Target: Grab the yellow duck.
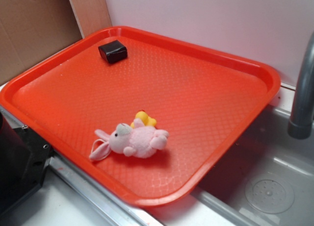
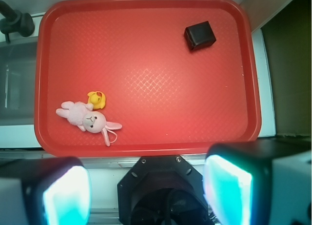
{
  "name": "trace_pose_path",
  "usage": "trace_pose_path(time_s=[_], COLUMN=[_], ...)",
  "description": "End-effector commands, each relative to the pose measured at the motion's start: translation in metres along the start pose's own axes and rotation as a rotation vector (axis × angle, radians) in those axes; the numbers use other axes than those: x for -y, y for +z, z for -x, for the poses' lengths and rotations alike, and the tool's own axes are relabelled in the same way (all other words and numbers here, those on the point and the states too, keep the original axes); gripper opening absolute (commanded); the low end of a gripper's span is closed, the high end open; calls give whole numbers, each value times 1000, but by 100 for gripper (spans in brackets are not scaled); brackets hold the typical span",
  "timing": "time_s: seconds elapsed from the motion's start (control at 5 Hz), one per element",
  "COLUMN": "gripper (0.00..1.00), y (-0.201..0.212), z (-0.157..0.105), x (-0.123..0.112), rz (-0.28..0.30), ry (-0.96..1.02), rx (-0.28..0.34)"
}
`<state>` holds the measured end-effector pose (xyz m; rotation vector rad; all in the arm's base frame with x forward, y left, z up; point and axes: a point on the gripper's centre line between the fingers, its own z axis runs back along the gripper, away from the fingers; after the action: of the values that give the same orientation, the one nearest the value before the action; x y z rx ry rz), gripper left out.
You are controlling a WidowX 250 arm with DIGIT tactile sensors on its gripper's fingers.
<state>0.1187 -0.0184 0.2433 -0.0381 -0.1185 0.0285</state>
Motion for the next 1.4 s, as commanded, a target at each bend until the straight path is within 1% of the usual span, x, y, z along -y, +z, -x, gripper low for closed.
trace_pose_path(time_s=[0.0, 0.2, 0.4, 0.6, 0.8, 1.0, 1.2], gripper=[100, 100, 100, 100, 100, 100, 100], y=[0, -10, -22, -37, -64, -97, -131], z=[0, -4, -11, -16, -19, -23, -30], x=[0, 5, 11, 27, 44, 54, 61], rz=[0, 17, -15, 51, 59, 60, 13], ry=[0, 111, 311, 389, 502, 514, 496], rx=[0, 64, 164, 186, 163, 103, 76])
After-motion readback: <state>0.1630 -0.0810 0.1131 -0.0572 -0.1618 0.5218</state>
